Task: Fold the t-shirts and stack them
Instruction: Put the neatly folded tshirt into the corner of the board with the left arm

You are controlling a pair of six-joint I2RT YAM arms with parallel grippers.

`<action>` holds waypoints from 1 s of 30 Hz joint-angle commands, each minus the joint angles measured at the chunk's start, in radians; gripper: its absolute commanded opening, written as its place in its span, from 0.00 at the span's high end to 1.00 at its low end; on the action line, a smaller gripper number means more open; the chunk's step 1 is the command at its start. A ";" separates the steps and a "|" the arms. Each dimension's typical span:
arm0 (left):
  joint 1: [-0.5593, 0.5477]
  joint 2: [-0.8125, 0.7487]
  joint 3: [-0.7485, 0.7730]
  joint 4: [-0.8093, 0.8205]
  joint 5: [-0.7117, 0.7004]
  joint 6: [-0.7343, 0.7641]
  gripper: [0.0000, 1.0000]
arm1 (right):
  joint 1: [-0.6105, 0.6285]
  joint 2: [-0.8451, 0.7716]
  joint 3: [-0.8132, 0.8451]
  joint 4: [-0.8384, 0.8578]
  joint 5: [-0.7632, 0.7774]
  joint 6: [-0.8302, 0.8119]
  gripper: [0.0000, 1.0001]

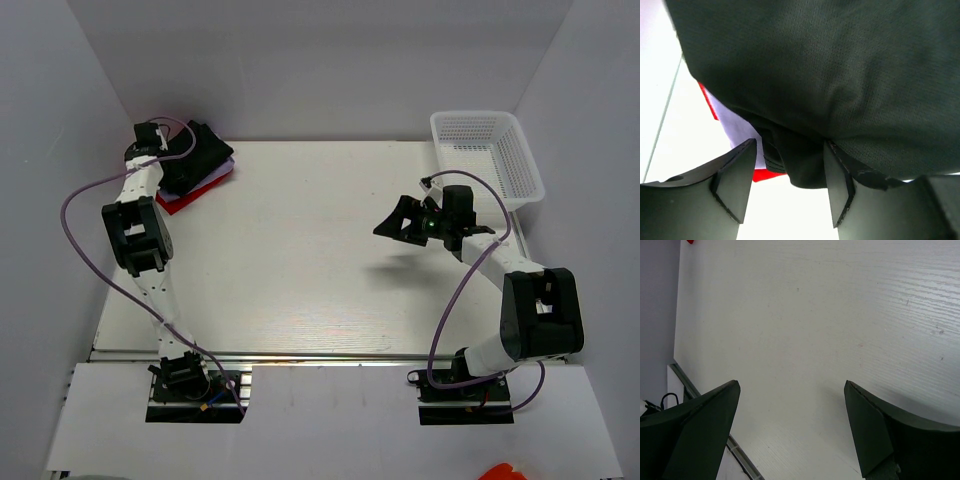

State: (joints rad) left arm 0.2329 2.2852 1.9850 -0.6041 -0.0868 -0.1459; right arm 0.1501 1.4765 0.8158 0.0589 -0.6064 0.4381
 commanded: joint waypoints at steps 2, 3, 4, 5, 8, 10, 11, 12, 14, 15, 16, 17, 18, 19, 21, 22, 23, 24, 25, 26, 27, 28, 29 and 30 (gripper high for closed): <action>0.005 -0.012 0.061 -0.043 0.033 -0.003 0.32 | -0.001 -0.021 0.037 0.021 -0.023 -0.001 0.10; 0.005 -0.044 0.061 -0.054 0.019 -0.012 0.31 | 0.000 -0.025 0.037 0.024 -0.023 -0.001 0.10; 0.005 -0.061 0.061 -0.054 0.004 -0.012 0.31 | -0.003 -0.031 0.037 0.024 -0.024 -0.001 0.10; 0.005 -0.079 0.061 -0.068 -0.007 -0.021 0.29 | 0.000 -0.033 0.039 0.024 -0.030 -0.002 0.10; 0.005 -0.173 0.038 -0.068 -0.039 -0.030 0.07 | -0.001 -0.048 0.037 0.030 -0.047 -0.001 0.10; 0.005 -0.225 0.006 -0.086 -0.051 -0.040 0.00 | 0.002 -0.053 0.037 0.028 -0.055 -0.004 0.10; 0.005 -0.280 -0.006 -0.086 -0.065 -0.050 0.00 | 0.002 -0.068 0.040 0.028 -0.058 -0.004 0.10; 0.005 -0.309 -0.032 -0.095 -0.074 -0.050 0.00 | 0.002 -0.073 0.037 0.025 -0.061 -0.009 0.10; -0.007 -0.369 -0.066 -0.115 -0.097 -0.076 0.00 | 0.002 -0.102 0.036 0.022 -0.055 -0.018 0.10; -0.020 -0.436 -0.109 -0.115 -0.111 -0.077 0.00 | 0.000 -0.111 0.036 0.019 -0.052 -0.019 0.10; -0.020 -0.473 -0.136 -0.115 -0.111 -0.090 0.00 | 0.002 -0.131 0.031 0.016 -0.038 -0.021 0.10; -0.020 -0.513 -0.173 -0.091 -0.070 -0.099 0.00 | 0.002 -0.142 0.022 0.013 -0.023 -0.025 0.10; -0.020 -0.554 -0.268 -0.059 0.014 -0.100 0.00 | 0.000 -0.160 0.019 0.013 -0.013 -0.021 0.10; -0.020 -0.640 -0.322 0.040 0.054 -0.100 0.00 | 0.000 -0.177 0.010 0.019 -0.013 -0.019 0.10; -0.030 -0.703 -0.443 0.116 0.166 -0.100 0.00 | 0.000 -0.211 0.000 0.021 -0.013 -0.016 0.10; -0.030 -0.734 -0.460 0.128 0.192 -0.100 0.00 | 0.000 -0.214 0.002 0.021 -0.013 -0.015 0.10; -0.040 -0.743 -0.469 0.129 0.225 -0.100 0.00 | -0.003 -0.219 0.000 0.018 -0.015 -0.012 0.10; -0.040 -0.744 -0.469 0.116 0.242 -0.100 0.00 | 0.000 -0.229 0.002 0.018 -0.015 -0.013 0.10; -0.049 -0.760 -0.480 0.106 0.254 -0.100 0.00 | -0.003 -0.234 0.000 0.018 -0.015 -0.013 0.10; -0.049 -0.792 -0.512 0.106 0.265 -0.100 0.00 | -0.001 -0.235 -0.001 0.018 0.002 -0.013 0.10; -0.058 -0.817 -0.538 0.106 0.265 -0.100 0.00 | -0.001 -0.248 -0.006 0.019 0.010 -0.010 0.10; -0.069 -0.845 -0.567 0.106 0.265 -0.100 0.00 | -0.001 -0.251 -0.013 0.024 0.016 -0.013 0.10; -0.069 -0.880 -0.645 0.133 0.277 -0.100 0.00 | -0.003 -0.260 -0.029 0.042 0.037 -0.010 0.10; -0.082 -0.961 -0.690 0.148 0.277 -0.112 0.00 | -0.004 -0.269 -0.038 0.065 0.043 -0.006 0.10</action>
State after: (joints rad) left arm 0.1696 1.4609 1.3922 -0.4725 0.1280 -0.2401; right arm 0.1505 1.2446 0.8021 0.0647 -0.5991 0.4374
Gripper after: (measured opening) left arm 0.997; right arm 0.904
